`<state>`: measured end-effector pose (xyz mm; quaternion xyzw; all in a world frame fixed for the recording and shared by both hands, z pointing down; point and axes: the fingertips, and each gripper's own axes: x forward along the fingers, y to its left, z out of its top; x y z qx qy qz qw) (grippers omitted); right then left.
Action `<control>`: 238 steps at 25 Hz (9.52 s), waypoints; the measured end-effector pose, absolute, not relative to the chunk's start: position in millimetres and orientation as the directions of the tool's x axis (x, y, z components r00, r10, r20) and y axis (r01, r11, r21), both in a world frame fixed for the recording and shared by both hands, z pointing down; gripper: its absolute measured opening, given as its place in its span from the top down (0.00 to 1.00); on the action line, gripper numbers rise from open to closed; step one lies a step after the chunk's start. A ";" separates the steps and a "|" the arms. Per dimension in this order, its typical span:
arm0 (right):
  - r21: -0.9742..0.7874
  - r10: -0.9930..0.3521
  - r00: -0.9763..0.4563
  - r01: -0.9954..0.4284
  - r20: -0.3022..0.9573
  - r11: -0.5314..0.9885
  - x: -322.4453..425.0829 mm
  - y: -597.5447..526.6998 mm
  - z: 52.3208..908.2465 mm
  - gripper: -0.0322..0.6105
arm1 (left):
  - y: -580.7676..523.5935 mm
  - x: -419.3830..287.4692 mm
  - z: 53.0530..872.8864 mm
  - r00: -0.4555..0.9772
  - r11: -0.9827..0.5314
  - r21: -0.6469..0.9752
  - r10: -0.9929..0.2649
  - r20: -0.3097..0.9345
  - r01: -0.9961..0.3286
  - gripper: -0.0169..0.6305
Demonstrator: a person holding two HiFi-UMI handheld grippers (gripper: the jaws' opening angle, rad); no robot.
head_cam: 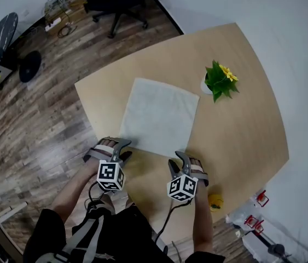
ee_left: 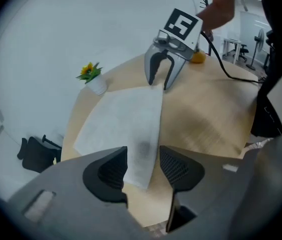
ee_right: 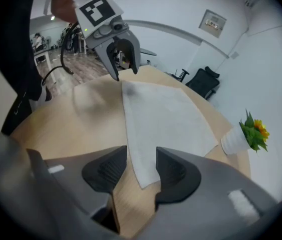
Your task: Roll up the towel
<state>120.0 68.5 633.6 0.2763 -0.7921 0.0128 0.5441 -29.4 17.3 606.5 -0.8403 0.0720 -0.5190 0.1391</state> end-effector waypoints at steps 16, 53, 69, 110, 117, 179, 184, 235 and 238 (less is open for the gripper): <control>0.189 -0.265 -0.233 -0.303 0.936 0.934 124.8 73.3 659.2 0.67 | 8.4 -46.1 647.7 0.275 -0.953 -0.249 -0.196 0.941 0.173 0.68; 0.129 -0.182 -0.186 -0.264 0.966 0.956 123.5 81.9 666.3 0.93 | 19.2 -50.2 660.3 0.200 -0.969 -0.156 -0.117 0.973 0.193 0.95; 0.140 -0.200 -0.197 -0.281 0.960 0.950 117.2 119.5 644.4 0.93 | 59.7 -58.8 637.9 0.236 -0.972 -0.123 -0.074 0.969 0.200 0.95; 0.222 -0.285 -0.131 -0.362 0.949 0.905 125.3 81.2 660.9 0.91 | 21.1 -52.5 651.5 0.246 -0.963 -0.229 -0.189 0.951 0.144 0.88; 0.280 -0.365 -0.141 -0.414 0.920 0.866 126.5 73.1 642.3 0.64 | 11.5 -59.5 640.4 0.261 -0.965 -0.241 -0.208 0.942 0.100 0.63; 0.186 -0.258 -0.137 -0.394 0.956 0.900 109.3 123.8 661.6 0.91 | 52.5 -68.5 653.5 0.240 -0.955 -0.236 -0.190 0.952 0.180 0.93; 0.152 -0.229 -0.154 -0.397 0.961 0.905 97.4 148.8 660.3 0.91 | 74.7 -79.9 651.6 0.242 -0.957 -0.217 -0.167 0.956 0.193 0.93; 0.061 -0.164 -0.218 -0.415 0.962 0.908 97.0 135.6 654.5 0.91 | 63.4 -81.4 645.5 0.204 -0.974 -0.171 -0.139 0.969 0.146 0.92; 0.057 -0.161 -0.221 -0.413 0.962 0.909 97.2 132.5 656.0 0.91 | 60.1 -80.5 648.6 0.199 -0.974 -0.168 -0.137 0.970 0.151 0.92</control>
